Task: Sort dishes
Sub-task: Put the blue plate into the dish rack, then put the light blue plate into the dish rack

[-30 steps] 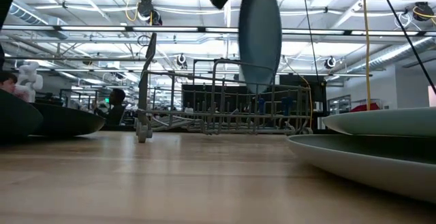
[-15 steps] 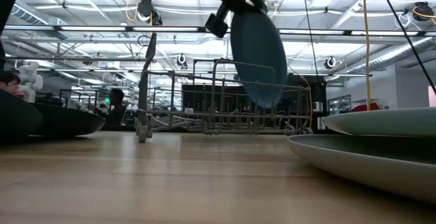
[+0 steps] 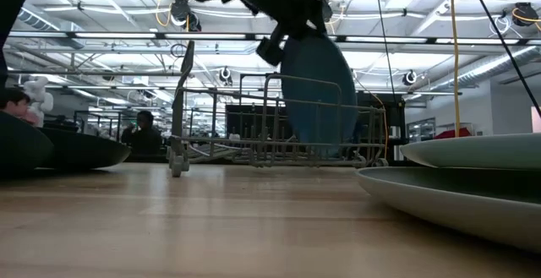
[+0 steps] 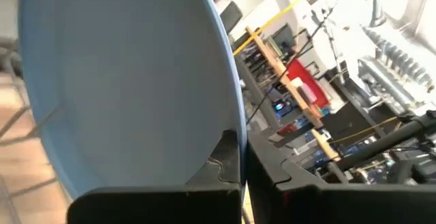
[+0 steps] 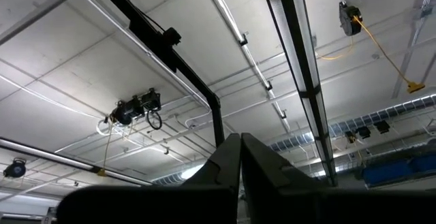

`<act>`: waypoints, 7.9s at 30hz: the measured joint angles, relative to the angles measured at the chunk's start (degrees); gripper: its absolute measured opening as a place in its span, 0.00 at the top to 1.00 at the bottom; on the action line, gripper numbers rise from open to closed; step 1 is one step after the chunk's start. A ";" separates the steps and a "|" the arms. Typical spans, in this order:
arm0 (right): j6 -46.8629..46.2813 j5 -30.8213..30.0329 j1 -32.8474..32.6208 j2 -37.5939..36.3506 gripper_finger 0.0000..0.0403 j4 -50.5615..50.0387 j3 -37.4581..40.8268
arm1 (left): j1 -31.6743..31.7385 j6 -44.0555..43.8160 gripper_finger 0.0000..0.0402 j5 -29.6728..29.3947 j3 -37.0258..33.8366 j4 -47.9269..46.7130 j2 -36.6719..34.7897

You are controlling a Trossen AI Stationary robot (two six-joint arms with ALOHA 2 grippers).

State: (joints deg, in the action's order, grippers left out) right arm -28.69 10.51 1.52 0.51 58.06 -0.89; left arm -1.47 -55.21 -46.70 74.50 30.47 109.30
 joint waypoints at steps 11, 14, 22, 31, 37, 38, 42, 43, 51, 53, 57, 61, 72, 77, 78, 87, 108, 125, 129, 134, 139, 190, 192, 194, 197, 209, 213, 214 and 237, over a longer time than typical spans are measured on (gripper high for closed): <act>0.30 0.03 0.00 -0.02 0.98 -0.34 0.00 | 1.12 0.14 0.94 1.96 0.07 6.66 2.91; 0.53 0.04 0.00 0.00 0.98 -0.79 0.00 | 1.32 0.08 0.88 2.40 0.26 7.38 3.01; 0.59 0.02 0.00 -0.01 0.98 -0.77 0.00 | 2.00 0.23 0.84 5.74 0.59 9.00 3.04; 0.42 0.03 0.00 -0.01 0.98 -0.76 0.00 | 3.24 2.13 0.61 15.60 0.61 11.84 3.04; 0.42 0.04 0.00 0.00 0.98 -0.74 0.00 | 3.39 7.64 0.36 18.28 0.61 16.74 3.04; 0.42 0.04 0.00 0.00 0.98 -0.74 0.00 | 3.42 8.67 0.33 18.93 0.61 17.90 3.04; 0.42 0.04 0.00 0.00 0.98 -0.74 0.00 | 3.66 10.75 0.27 21.86 0.61 20.00 3.04; 0.42 0.04 0.00 -0.02 0.98 -0.74 0.00 | 3.84 10.72 0.27 22.43 0.61 19.99 3.04; 0.42 0.04 0.00 0.00 0.98 -0.74 0.00 | 5.89 10.44 0.27 24.89 0.70 13.84 2.85; 0.42 0.04 0.00 -0.02 0.98 -0.73 0.00 | 6.55 8.70 0.27 25.06 1.00 8.65 2.62; 0.42 0.06 0.00 0.00 0.98 -0.72 0.00 | 6.99 8.95 0.27 25.21 2.78 -0.38 2.60; 0.42 0.06 0.00 -0.02 0.98 -0.72 0.00 | 6.86 9.12 0.27 25.16 3.08 -1.33 2.53; 0.43 0.05 0.00 -0.01 0.98 -0.85 0.00 | 6.89 12.35 0.27 28.02 9.14 -18.07 2.53; 0.44 0.06 0.00 -0.02 0.98 -0.91 0.00 | 6.46 16.04 0.27 27.94 13.76 -25.93 2.49; 0.42 0.06 0.00 -0.02 0.98 -0.94 0.00 | 6.42 16.75 0.27 27.75 14.73 -27.93 2.49; 0.43 0.05 0.00 -0.02 0.98 -0.96 0.00 | 6.76 19.67 0.27 26.10 21.38 -39.38 2.50; 0.44 0.04 0.00 0.00 0.98 -0.95 0.00 | 11.25 24.64 0.27 28.43 28.02 -47.42 2.53; 0.44 -0.12 0.00 -0.01 0.98 -1.04 0.00 | 13.42 27.25 0.27 37.60 27.93 -36.55 4.87; 0.44 -0.12 0.00 0.00 0.98 -1.20 0.00 | 13.12 27.50 0.27 38.80 27.93 -35.16 4.50; 0.38 -0.12 0.00 -0.01 0.98 -1.20 0.00 | 12.52 27.70 0.27 38.84 27.93 -37.32 4.48; 0.28 -0.05 0.00 0.00 0.98 -1.22 0.00 | 12.25 29.07 0.27 38.73 27.93 -41.16 4.46; 0.76 0.04 0.00 -0.02 0.98 -3.15 0.02 | -8.50 45.23 0.27 29.68 27.93 -66.94 -3.43; 0.83 0.00 0.00 -0.02 0.98 -3.23 0.02 | -11.29 48.95 0.27 29.71 27.93 -65.15 -1.54; 0.85 -0.10 0.00 -0.02 0.98 -3.40 0.02 | -14.12 54.06 0.27 30.94 27.91 -62.24 0.91; 0.85 -0.14 0.00 -0.02 0.98 -3.45 0.02 | -18.19 62.53 0.27 34.66 27.89 -55.69 5.01; 0.44 -0.80 0.00 -0.02 0.98 -4.06 0.02 | -23.54 80.13 0.27 26.78 27.82 -42.81 20.25; 0.28 -1.63 0.00 0.00 0.98 -5.07 0.02 | -23.67 84.66 0.27 25.73 27.91 -41.01 22.78; 0.26 -1.63 0.02 -0.02 0.98 -5.23 0.02 | -23.51 84.69 0.27 25.27 27.91 -41.39 23.35; 1.33 -3.26 0.01 -0.02 0.98 -7.89 0.02 | -20.58 92.18 0.49 16.28 27.96 -33.74 28.89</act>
State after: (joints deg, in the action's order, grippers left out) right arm -27.35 7.25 1.53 0.49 50.17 -0.86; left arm -22.05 36.97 -30.42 102.45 -3.27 138.19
